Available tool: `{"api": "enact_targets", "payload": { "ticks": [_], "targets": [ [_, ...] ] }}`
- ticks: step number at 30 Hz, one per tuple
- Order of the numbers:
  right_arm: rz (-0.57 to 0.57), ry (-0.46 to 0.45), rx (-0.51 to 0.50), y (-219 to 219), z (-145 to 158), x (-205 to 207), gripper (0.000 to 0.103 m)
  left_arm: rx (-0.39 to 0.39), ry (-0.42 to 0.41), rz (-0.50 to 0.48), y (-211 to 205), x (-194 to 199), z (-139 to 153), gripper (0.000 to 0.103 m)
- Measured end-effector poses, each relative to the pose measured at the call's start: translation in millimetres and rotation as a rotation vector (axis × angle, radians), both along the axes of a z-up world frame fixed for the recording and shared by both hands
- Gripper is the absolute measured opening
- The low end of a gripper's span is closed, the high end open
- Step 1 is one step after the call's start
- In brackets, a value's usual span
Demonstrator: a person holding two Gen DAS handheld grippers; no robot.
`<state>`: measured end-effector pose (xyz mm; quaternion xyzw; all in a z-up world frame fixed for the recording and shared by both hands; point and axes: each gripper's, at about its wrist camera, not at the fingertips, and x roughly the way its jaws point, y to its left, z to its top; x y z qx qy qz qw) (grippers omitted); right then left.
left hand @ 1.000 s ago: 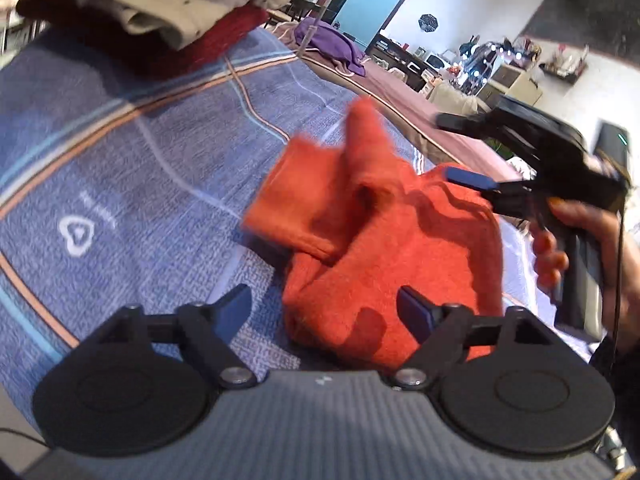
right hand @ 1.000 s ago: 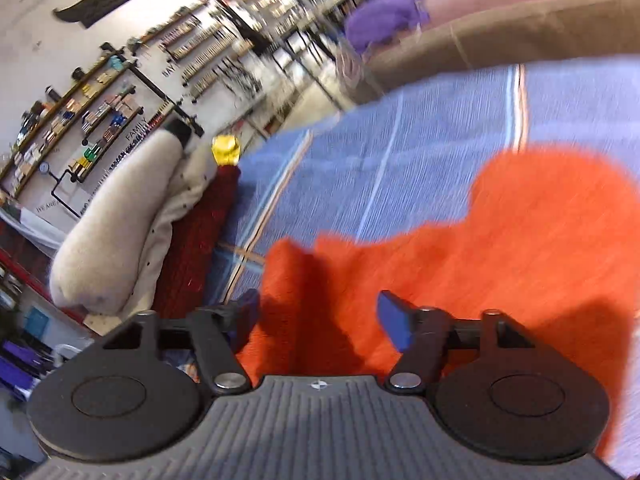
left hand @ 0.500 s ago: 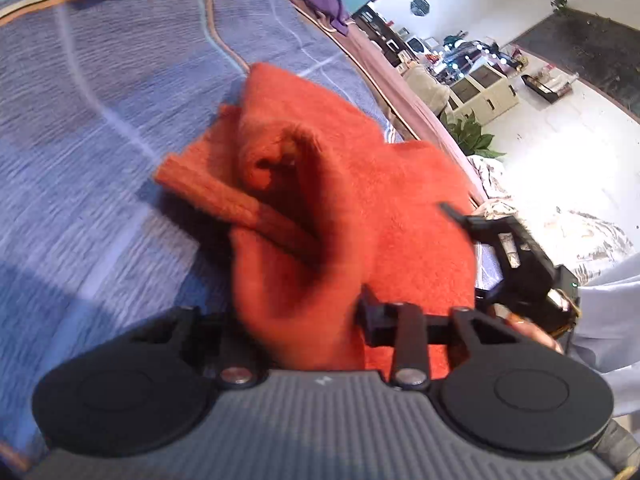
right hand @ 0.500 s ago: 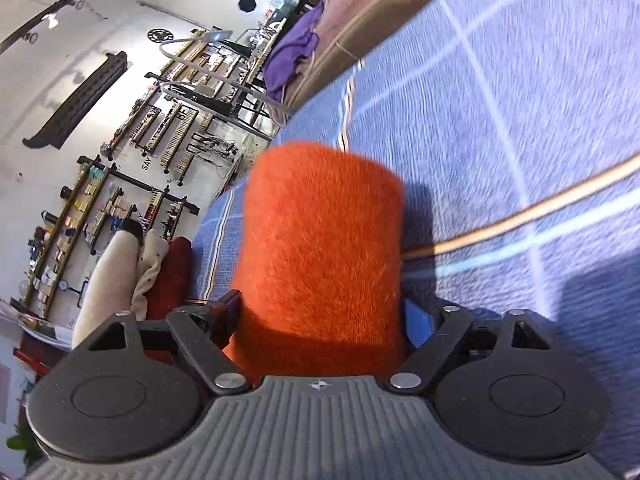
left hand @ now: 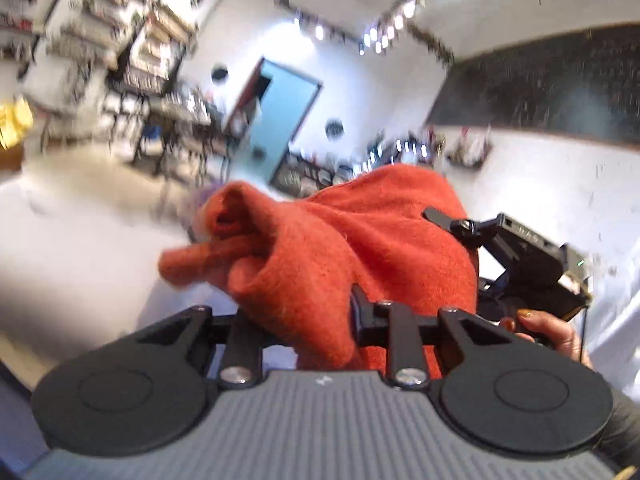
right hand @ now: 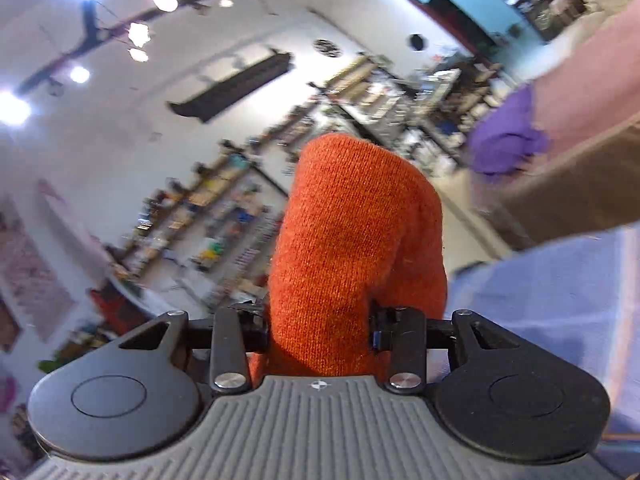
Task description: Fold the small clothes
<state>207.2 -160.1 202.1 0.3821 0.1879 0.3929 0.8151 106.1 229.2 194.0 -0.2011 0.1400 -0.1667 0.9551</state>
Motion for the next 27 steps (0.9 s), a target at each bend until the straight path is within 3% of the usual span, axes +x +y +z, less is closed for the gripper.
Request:
{"api": "enact_targets", "payload": {
  "ticks": [2, 5, 6, 9, 12, 14, 15, 17, 18, 19, 23, 24, 27],
  "targets": [
    [0.059, 0.000, 0.076, 29, 31, 23, 0.070, -0.001, -0.024, 0.045, 35, 1, 31, 0.026],
    [0.152, 0.019, 0.102, 81, 54, 61, 0.071, 0.137, -0.010, 0.169, 75, 7, 56, 0.032],
    [0.167, 0.048, 0.099, 99, 53, 70, 0.071, 0.148, 0.016, 0.219, 88, 11, 56, 0.036],
    [0.190, 0.136, 0.039, 144, 30, 87, 0.072, 0.166, 0.173, 0.299, 122, 36, 19, 0.040],
    [0.159, 0.251, -0.123, 168, -19, 80, 0.074, 0.224, 0.355, 0.338, 137, 60, -34, 0.040],
    [0.100, 0.341, -0.243, 185, -48, 83, 0.080, 0.195, 0.353, 0.341, 147, 50, -56, 0.047],
    [0.077, 0.361, -0.252, 183, -59, 86, 0.088, 0.163, 0.321, 0.334, 153, 41, -59, 0.053],
    [0.044, 0.385, -0.204, 170, -69, 85, 0.103, 0.166, 0.332, 0.354, 158, 29, -58, 0.075],
    [0.028, 0.399, -0.201, 166, -65, 85, 0.103, 0.175, 0.338, 0.371, 176, 18, -59, 0.083],
    [0.021, 0.405, -0.223, 166, -59, 87, 0.103, 0.174, 0.326, 0.389, 181, 16, -56, 0.083],
    [0.022, 0.357, -0.327, 166, -37, 81, 0.103, 0.218, 0.310, 0.542, 198, -3, -32, 0.083],
    [-0.008, 0.306, -0.365, 170, -27, 77, 0.103, 0.264, 0.287, 0.553, 192, -6, -18, 0.084],
    [-0.135, 0.125, -0.508, 172, 2, 66, 0.103, 0.501, 0.228, 0.489, 149, -7, 14, 0.103]
  ]
}}
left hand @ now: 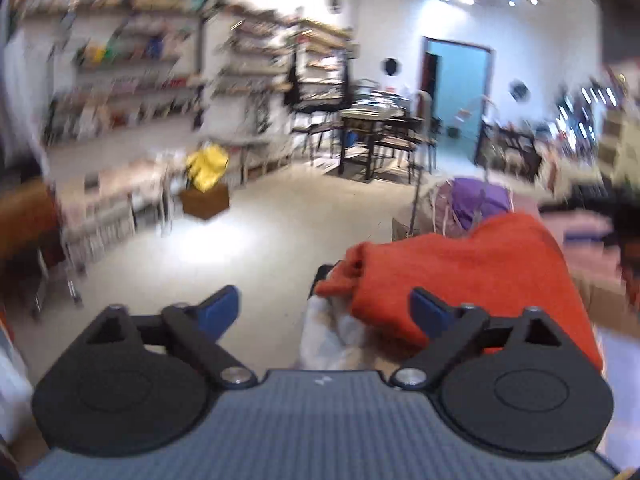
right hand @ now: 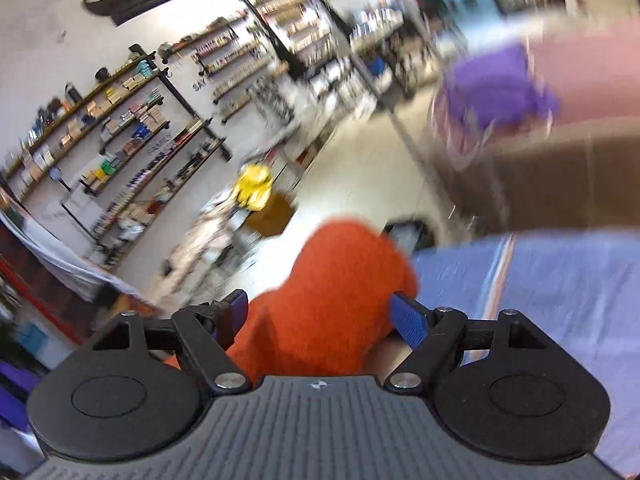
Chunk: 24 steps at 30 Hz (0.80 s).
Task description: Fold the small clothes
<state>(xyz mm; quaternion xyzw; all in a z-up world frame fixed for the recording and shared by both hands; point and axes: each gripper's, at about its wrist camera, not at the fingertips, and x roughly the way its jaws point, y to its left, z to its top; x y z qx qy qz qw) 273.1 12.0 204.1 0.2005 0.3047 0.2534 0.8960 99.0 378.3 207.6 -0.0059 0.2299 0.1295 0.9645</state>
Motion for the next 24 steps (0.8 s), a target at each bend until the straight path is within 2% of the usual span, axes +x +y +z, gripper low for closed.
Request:
{"api": "enact_targets", "payload": {
  "ticks": [2, 3, 6, 9, 11, 14, 17, 24],
  "targets": [
    [0.000, -0.098, -0.125, -1, 16, -13, 0.103, 0.139, 0.041, -0.066, -46, 11, 18, 0.103],
    [0.046, -0.128, -0.163, 0, 23, -22, 0.103, 0.186, 0.071, -0.105, -73, 21, 25, 0.103],
    [0.253, -0.101, -0.222, 3, 37, -38, 0.103, 0.240, 0.183, -0.193, -130, 51, 35, 0.103],
    [0.425, -0.092, -0.303, 10, 51, -60, 0.103, 0.274, 0.228, -0.187, -158, 58, 40, 0.103],
    [0.519, -0.082, -0.348, 15, 58, -70, 0.103, 0.274, 0.275, -0.188, -165, 60, 42, 0.103],
    [0.593, -0.037, -0.462, 27, 60, -73, 0.103, 0.299, 0.326, -0.209, -176, 55, 44, 0.103],
    [0.626, -0.067, -0.564, 34, 60, -78, 0.103, 0.331, 0.352, -0.213, -177, 50, 44, 0.103],
    [0.620, -0.089, -0.597, 40, 60, -81, 0.103, 0.344, 0.314, -0.218, -171, 41, 42, 0.103]
  ]
}}
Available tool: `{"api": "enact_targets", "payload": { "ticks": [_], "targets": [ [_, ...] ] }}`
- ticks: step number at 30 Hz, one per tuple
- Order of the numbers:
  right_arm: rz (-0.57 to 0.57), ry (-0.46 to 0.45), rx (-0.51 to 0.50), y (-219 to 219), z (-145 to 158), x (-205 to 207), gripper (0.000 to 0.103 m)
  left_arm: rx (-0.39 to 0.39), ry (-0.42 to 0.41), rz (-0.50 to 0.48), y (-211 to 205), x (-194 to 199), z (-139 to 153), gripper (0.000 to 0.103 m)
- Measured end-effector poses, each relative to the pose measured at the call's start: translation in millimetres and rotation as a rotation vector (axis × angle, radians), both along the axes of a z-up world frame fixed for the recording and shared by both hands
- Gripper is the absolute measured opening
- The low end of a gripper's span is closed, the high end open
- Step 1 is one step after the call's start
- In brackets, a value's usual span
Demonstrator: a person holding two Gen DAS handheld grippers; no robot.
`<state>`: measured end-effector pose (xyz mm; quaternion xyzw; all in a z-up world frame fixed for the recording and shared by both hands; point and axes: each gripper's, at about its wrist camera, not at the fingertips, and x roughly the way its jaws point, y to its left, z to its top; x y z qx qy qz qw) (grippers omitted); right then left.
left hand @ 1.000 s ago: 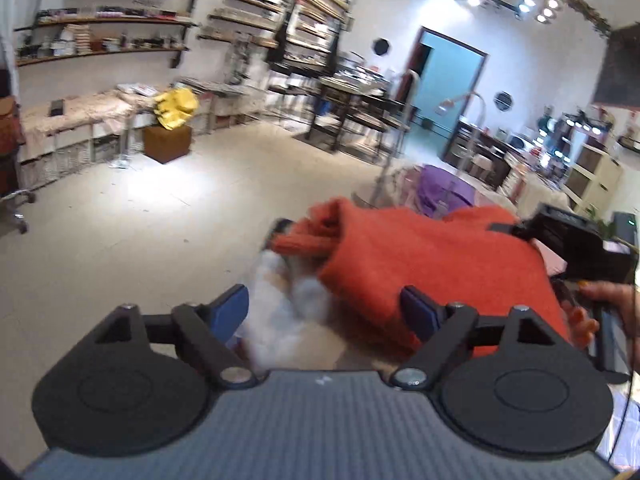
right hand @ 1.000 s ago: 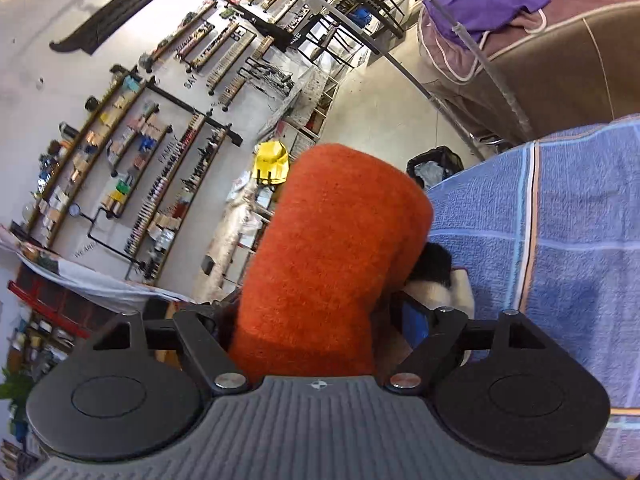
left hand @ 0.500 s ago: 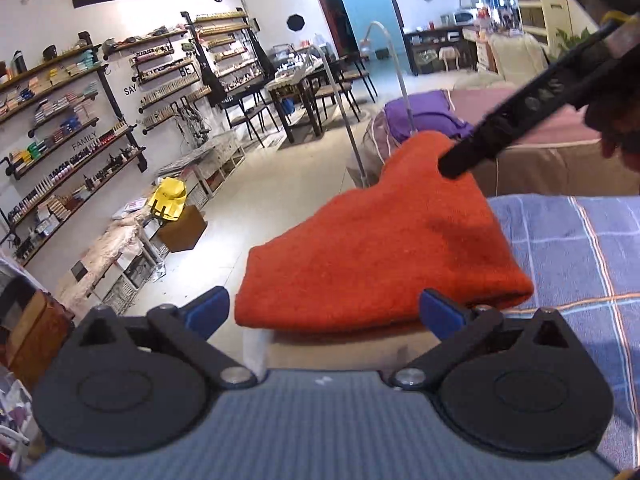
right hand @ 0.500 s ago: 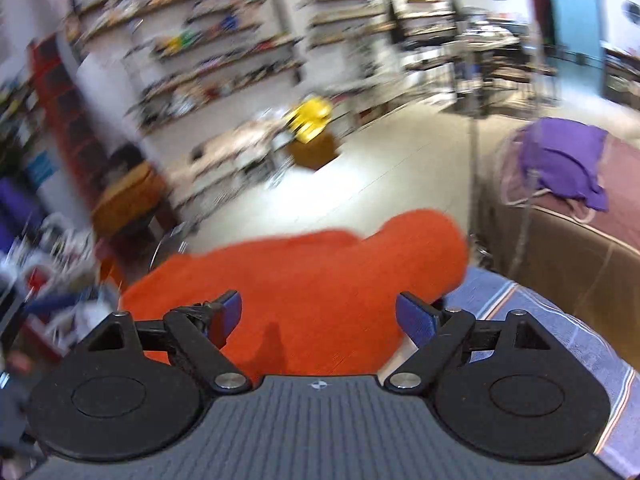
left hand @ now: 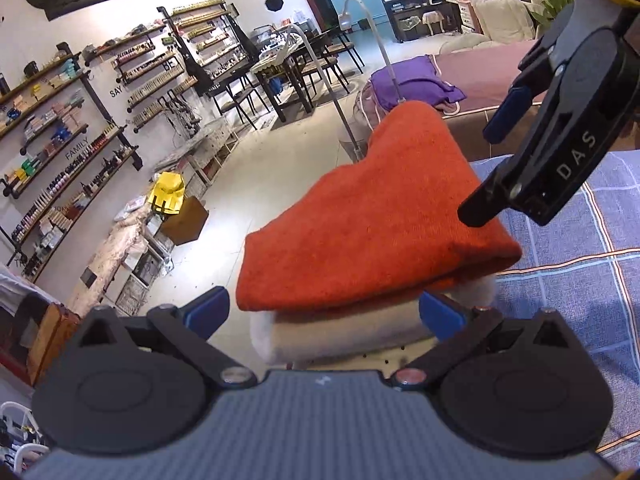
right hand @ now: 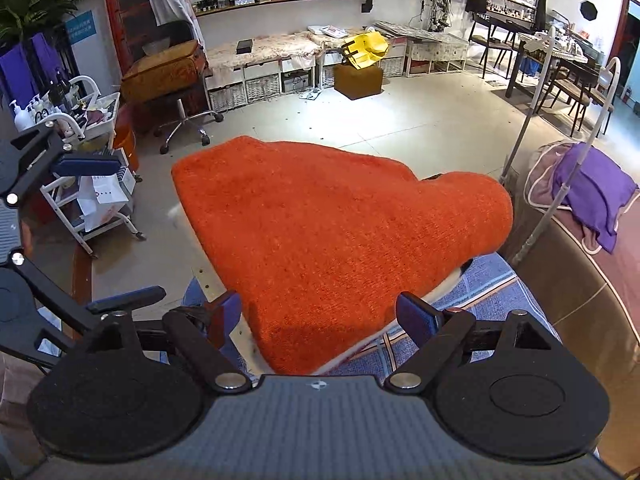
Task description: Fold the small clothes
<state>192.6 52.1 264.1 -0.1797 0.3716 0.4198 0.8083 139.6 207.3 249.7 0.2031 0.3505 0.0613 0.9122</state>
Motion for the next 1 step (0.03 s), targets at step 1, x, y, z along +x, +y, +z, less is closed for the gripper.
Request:
{"api": "enact_targets", "payload": {
  "ticks": [1],
  "targets": [
    [0.001, 0.004, 0.001, 0.5, -0.4, 0.6, 0.103, -0.008, 0.001, 0.005, 6.3, 3.1, -1.5, 0.103]
  ]
}}
